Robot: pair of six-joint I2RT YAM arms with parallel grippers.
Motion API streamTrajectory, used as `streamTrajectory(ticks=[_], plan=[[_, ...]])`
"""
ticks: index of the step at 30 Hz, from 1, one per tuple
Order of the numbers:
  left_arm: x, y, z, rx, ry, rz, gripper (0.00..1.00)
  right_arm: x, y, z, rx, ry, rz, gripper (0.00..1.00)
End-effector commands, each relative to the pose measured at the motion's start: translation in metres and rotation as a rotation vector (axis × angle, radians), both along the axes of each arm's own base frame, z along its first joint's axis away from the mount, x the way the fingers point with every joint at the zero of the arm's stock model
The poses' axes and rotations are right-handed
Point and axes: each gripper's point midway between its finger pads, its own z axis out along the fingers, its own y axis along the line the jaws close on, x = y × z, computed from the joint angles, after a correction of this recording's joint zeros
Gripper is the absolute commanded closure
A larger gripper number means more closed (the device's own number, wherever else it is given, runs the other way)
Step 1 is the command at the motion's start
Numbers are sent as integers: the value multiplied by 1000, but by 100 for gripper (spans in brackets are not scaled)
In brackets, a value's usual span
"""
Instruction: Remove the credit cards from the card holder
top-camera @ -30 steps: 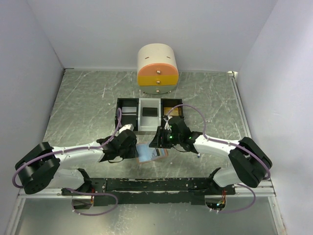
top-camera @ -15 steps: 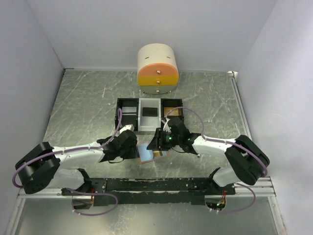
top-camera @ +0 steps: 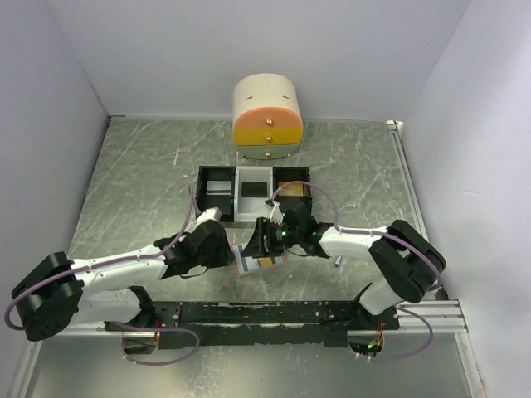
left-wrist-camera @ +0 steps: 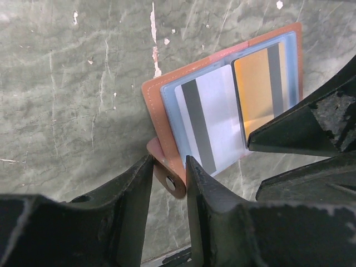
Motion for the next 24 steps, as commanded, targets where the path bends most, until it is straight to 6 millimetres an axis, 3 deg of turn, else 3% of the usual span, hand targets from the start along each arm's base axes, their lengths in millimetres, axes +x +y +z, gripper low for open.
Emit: streamTrajectory(ticks=[1, 6, 14, 24], plan=[[2, 9, 3, 2, -23, 50, 58, 3, 9, 16, 46, -54, 39, 47], [2, 7, 12, -30, -43, 46, 51, 18, -7, 14, -46, -117, -58, 48], [3, -19, 36, -163, -89, -42, 37, 29, -27, 16, -96, -173, -152, 49], [6, -52, 70, -205, -90, -141, 48, 16, -18, -4, -60, -84, -102, 58]])
